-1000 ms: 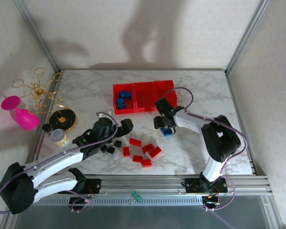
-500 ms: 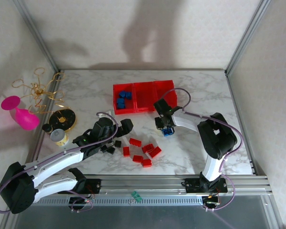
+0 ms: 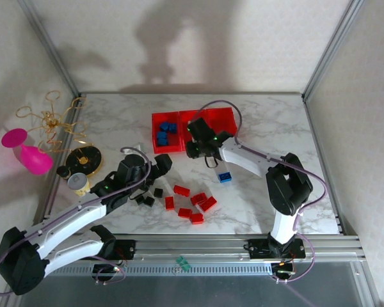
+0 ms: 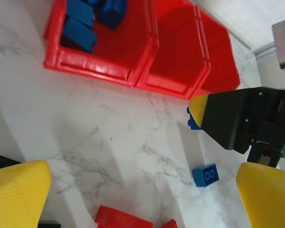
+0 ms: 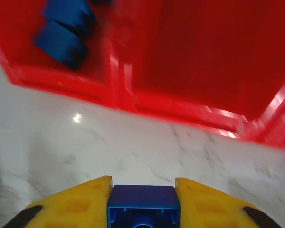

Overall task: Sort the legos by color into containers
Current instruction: Place the lego in the container.

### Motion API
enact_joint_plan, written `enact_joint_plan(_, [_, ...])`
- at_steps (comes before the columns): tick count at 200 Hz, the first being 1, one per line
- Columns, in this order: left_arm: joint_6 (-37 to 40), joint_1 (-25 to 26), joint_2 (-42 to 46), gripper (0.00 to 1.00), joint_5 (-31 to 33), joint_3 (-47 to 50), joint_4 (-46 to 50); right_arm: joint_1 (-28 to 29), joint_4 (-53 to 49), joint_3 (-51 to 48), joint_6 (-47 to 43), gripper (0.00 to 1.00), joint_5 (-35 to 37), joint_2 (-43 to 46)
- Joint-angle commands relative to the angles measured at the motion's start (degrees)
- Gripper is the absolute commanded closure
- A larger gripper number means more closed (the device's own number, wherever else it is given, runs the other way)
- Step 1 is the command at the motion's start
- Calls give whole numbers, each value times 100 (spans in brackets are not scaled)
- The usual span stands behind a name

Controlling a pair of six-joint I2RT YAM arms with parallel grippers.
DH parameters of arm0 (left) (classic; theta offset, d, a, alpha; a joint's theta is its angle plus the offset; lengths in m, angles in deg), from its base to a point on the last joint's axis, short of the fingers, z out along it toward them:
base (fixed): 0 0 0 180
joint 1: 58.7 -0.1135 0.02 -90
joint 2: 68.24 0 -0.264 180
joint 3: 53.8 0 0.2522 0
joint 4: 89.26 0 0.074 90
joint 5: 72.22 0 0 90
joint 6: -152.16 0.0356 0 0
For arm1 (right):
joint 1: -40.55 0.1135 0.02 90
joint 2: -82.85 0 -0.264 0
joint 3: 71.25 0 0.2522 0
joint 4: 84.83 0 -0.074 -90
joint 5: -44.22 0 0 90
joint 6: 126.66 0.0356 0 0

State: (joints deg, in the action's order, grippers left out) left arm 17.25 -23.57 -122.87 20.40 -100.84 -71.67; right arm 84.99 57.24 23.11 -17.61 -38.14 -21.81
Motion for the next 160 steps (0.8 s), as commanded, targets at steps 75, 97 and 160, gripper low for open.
enact_joint_plan(75, [632,-1302,152,0,-404,-337,509,225,421,3010,-501,71,712,-2237])
enact_joint_plan(97, [617,-1373,93,0,-507,-312,425,220,318,3656,-667,67,966,-2699])
enact_joint_plan(160, [650,-1429,154,0,-534,-319,417,205,222,4328,-873,51,928,-2953])
